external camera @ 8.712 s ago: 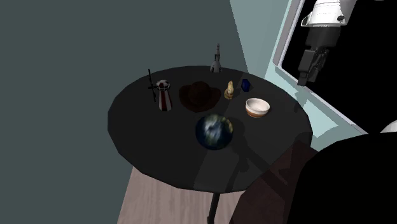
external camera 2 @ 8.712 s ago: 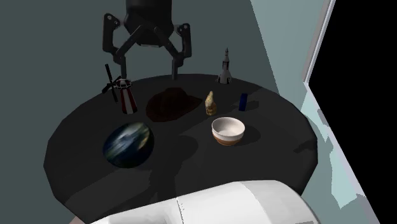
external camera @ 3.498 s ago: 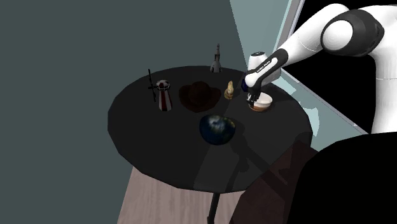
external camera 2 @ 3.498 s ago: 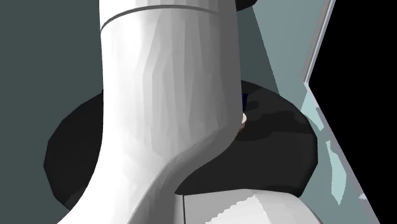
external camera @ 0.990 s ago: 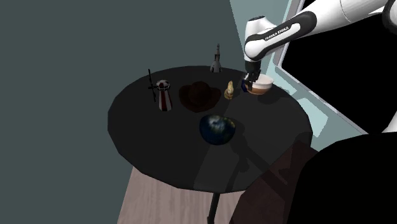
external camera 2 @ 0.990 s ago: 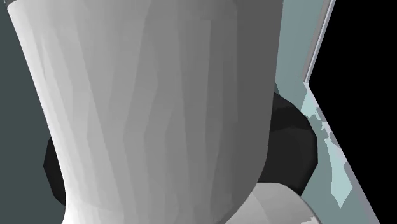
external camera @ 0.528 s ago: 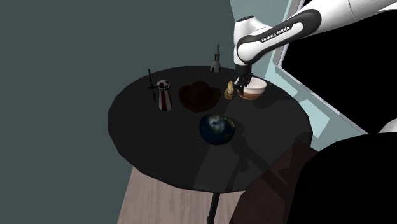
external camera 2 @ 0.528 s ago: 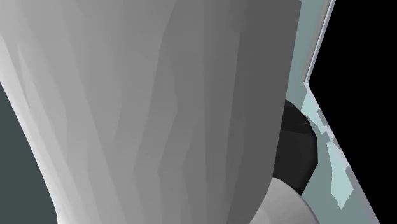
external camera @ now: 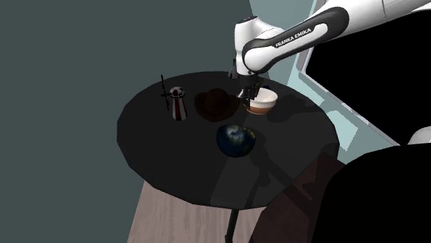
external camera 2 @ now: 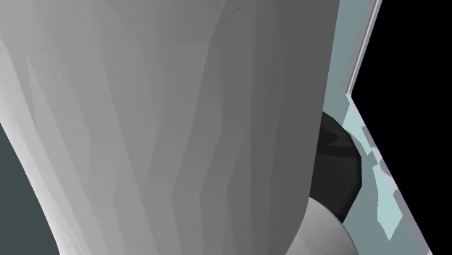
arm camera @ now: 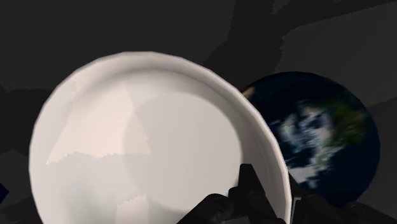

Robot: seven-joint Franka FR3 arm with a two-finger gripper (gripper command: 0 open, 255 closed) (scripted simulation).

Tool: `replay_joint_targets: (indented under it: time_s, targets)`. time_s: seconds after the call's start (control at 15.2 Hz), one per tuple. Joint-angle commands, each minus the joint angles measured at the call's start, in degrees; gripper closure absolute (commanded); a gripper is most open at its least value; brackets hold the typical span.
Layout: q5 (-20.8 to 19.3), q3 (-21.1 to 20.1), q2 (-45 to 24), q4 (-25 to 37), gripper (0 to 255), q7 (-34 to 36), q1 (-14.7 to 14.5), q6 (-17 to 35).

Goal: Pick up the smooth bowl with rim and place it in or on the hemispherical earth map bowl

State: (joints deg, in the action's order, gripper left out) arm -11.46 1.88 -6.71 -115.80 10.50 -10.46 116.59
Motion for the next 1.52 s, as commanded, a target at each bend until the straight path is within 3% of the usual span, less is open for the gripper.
replay_joint_targets:
  time_s: [0.0,0.66,1.45]
  targets:
    - [0.17,-1.23,-0.46,0.51,255,2.67,-1.5,-0.51]
    - [1.07,-6.81,-5.69,8.46,255,14.6,-8.93,-5.31]
    - [0.0,-6.52,-9.85,4.52,255,16.15,-8.97,2.66]
